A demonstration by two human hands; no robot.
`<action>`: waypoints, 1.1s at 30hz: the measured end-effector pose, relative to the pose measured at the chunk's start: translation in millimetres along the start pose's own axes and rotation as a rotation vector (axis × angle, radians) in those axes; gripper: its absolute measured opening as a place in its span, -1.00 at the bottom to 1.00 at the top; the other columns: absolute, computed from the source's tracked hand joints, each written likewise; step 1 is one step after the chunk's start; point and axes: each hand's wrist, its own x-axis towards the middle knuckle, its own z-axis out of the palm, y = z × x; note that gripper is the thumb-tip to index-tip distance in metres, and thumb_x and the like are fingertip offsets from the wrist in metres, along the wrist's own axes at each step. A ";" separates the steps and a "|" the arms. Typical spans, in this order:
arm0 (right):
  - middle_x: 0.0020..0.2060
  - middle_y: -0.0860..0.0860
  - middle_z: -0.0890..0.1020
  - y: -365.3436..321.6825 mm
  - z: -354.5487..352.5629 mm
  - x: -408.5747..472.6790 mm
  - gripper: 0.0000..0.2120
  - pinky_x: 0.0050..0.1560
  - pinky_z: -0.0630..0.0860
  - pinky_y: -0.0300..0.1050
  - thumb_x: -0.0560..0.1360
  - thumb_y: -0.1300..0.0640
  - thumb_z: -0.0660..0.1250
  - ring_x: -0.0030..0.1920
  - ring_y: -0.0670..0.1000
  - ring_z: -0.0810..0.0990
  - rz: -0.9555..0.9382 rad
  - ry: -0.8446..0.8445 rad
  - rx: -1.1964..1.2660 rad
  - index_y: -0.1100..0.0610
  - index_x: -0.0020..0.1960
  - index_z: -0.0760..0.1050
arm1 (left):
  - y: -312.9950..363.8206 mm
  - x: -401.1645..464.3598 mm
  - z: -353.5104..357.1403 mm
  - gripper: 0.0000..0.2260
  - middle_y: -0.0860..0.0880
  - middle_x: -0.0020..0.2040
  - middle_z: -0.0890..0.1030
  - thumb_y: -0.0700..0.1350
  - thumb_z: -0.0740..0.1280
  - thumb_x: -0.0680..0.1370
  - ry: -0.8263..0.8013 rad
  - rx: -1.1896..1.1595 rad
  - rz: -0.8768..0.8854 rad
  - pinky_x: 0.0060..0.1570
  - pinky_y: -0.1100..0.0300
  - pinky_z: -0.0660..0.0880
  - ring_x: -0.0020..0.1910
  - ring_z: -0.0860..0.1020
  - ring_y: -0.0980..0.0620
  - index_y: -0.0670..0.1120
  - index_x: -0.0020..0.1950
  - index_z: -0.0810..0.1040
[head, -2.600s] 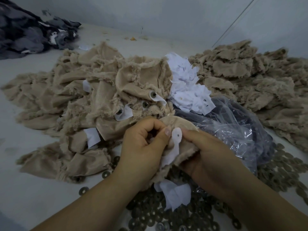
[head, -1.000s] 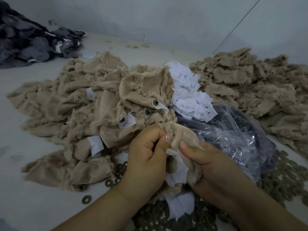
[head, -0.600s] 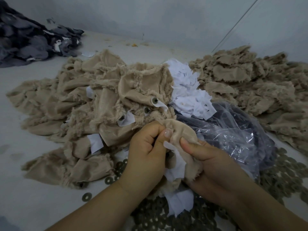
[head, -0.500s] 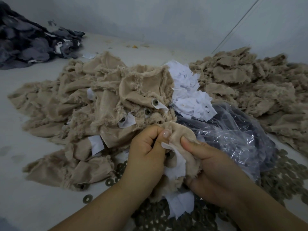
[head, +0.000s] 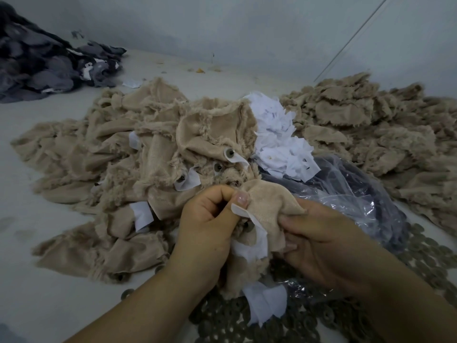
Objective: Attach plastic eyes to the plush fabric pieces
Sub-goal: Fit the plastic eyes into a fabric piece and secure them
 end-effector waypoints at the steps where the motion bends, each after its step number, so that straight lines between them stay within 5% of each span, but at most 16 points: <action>1: -0.13 0.17 0.58 0.7 -0.3 0.9 -0.74 -0.26 0.38 -0.22 0.53 0.34 0.28 -0.27 0.04 0.41 -0.003 0.040 -0.071 0.28 0.18 0.61 | 0.0 0.2 0.0 -0.79 -0.05 -0.38 0.58 -0.04 0.36 0.50 -0.004 -0.004 -0.007 -0.36 0.24 0.51 -0.40 0.52 0.07 -0.04 -0.32 0.60; 4: -0.21 0.18 0.53 4.1 -1.6 4.0 -0.77 -0.40 0.41 -0.28 0.59 0.39 0.21 -0.38 -0.04 0.36 -0.026 0.159 -0.235 0.27 0.13 0.61 | 0.7 -0.1 -0.1 -0.79 -0.02 -0.39 0.55 -0.03 0.37 0.50 -0.016 0.021 -0.002 -0.37 0.26 0.47 -0.40 0.48 0.10 -0.03 -0.33 0.59; 12: -0.14 0.15 0.73 3.6 -2.5 4.5 -0.82 -0.38 0.57 -0.30 0.48 0.28 0.36 -0.34 -0.06 0.66 -0.130 0.266 -0.289 0.13 -0.04 0.71 | 0.2 0.2 -0.5 -0.77 -0.01 -0.41 0.53 -0.02 0.39 0.52 -0.007 0.036 0.000 -0.39 0.27 0.46 -0.41 0.46 0.11 -0.04 -0.32 0.59; 14: -0.11 0.12 0.75 3.2 0.5 4.2 -0.80 -0.31 0.61 -0.30 0.39 0.25 0.38 -0.24 -0.03 0.72 -0.166 0.270 -0.301 0.07 -0.07 0.73 | -0.3 0.0 0.0 -0.79 -0.03 -0.41 0.52 -0.05 0.36 0.51 -0.009 0.032 -0.008 -0.39 0.25 0.45 -0.42 0.45 0.09 -0.05 -0.32 0.58; 19: -0.06 0.13 0.75 0.2 1.1 1.8 -0.66 -0.21 0.63 -0.26 0.54 0.47 0.25 -0.09 0.05 0.75 -0.152 0.240 -0.299 0.13 -0.04 0.71 | -0.4 -0.5 -0.8 -0.74 -0.09 -0.45 0.50 -0.05 0.35 0.52 -0.031 0.023 -0.009 -0.44 0.22 0.45 -0.49 0.45 0.06 -0.16 -0.32 0.54; 26: -0.08 0.03 0.75 3.7 -1.3 0.6 -0.70 -0.06 0.68 -0.04 0.54 0.28 0.37 -0.11 0.04 0.70 -0.192 0.301 -0.613 -0.12 0.01 0.68 | 0.6 -2.1 0.9 -0.73 -0.14 -0.42 0.52 -0.06 0.36 0.53 -0.033 0.070 0.017 -0.41 0.17 0.49 -0.45 0.48 0.03 -0.22 -0.27 0.54; 29: -0.13 -0.02 0.75 4.6 2.7 -0.8 -0.70 -0.16 0.61 -0.25 0.54 0.31 0.36 -0.16 -0.08 0.71 -0.246 0.274 -0.608 -0.09 0.00 0.69 | 1.8 -2.3 1.7 -0.68 -0.11 -0.41 0.49 0.04 0.38 0.48 -0.028 0.085 0.020 -0.39 0.15 0.45 -0.42 0.44 0.03 -0.21 -0.28 0.53; 33: -0.11 0.02 0.76 7.5 6.1 -0.7 -0.73 -0.15 0.63 -0.25 0.51 0.31 0.40 -0.09 0.00 0.74 -0.273 0.265 -0.545 -0.05 -0.04 0.71 | 1.4 -2.6 2.5 -0.70 -0.14 -0.40 0.50 0.04 0.38 0.46 -0.034 0.097 0.017 -0.36 0.12 0.47 -0.40 0.45 0.02 -0.19 -0.28 0.55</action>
